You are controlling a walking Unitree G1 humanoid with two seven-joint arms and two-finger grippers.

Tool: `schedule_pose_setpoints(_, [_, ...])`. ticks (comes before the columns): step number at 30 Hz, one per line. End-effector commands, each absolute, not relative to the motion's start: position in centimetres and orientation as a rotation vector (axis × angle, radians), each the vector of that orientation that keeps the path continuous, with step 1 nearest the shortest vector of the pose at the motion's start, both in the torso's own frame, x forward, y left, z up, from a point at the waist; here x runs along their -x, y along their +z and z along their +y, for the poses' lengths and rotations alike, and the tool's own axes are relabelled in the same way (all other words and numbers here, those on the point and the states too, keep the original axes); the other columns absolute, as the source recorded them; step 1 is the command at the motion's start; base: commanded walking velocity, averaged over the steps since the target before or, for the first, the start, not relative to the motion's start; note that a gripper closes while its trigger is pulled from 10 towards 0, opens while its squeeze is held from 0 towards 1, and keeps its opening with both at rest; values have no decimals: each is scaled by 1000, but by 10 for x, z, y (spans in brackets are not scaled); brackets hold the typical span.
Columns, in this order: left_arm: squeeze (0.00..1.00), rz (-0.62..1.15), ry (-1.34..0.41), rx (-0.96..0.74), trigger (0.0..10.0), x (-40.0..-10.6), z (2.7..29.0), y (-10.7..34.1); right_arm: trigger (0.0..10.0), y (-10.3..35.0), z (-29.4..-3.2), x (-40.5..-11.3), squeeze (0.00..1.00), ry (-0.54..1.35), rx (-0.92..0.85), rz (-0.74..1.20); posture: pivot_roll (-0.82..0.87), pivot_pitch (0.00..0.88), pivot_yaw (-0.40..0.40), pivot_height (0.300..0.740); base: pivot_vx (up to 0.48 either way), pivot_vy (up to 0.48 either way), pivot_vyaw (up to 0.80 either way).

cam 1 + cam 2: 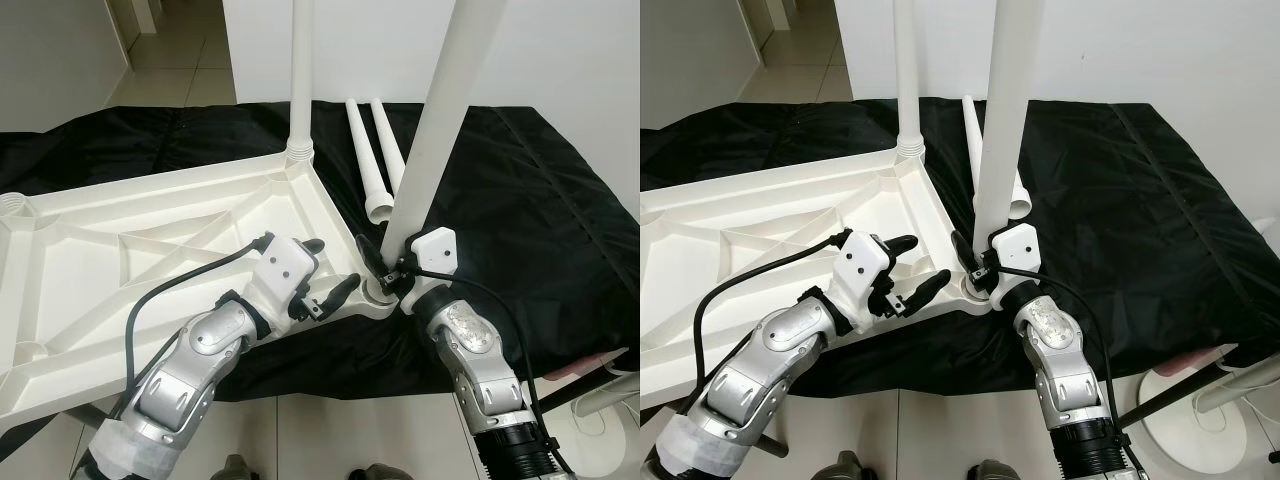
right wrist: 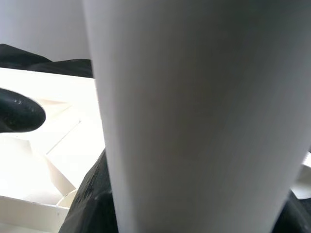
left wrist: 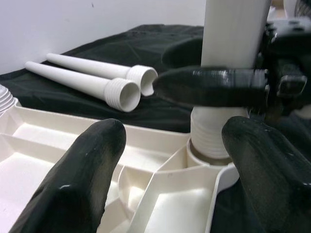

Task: Building children table

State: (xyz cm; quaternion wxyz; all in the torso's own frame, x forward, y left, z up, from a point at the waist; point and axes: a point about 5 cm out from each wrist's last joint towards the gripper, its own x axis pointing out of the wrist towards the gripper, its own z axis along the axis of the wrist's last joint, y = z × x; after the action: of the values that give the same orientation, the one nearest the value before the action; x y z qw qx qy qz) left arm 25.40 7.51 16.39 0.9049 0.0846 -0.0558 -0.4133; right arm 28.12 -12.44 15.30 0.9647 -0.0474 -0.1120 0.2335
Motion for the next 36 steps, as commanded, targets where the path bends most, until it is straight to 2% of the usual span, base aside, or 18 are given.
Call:
schedule_pose_setpoints(1, [0, -95, -930, -184, 10000, -246, 74, 161, 10000, 152, -127, -281, 0, 482, 100, -220, -37, 9, 0, 740, 0, 0, 0])
schedule_pose_setpoints(11, [0, -74, -1013, -171, 10000, -235, 74, 165, 10000, 138, -125, -278, 0, 570, 183, -182, -25, 7, -6, 740, 0, 0, 0])
schedule_pose_setpoints(20, [0, -71, -1011, -183, 10000, -234, 74, 165, 10000, 119, -126, -273, 0, 607, 235, -133, -22, 13, -6, 740, 0, 0, 0])
schedule_pose_setpoints(25, [0, -68, -1008, -178, 10000, -235, 74, 167, 10000, 107, -126, -269, 0, 639, 324, -112, -24, 17, -3, 740, 0, 0, 0])
schedule_pose_setpoints(36, [0, -62, -1004, -173, 10000, -234, 75, 169, 10000, 106, -124, -271, 0, 631, 284, -114, -17, 25, 1, 740, 0, 0, 0])
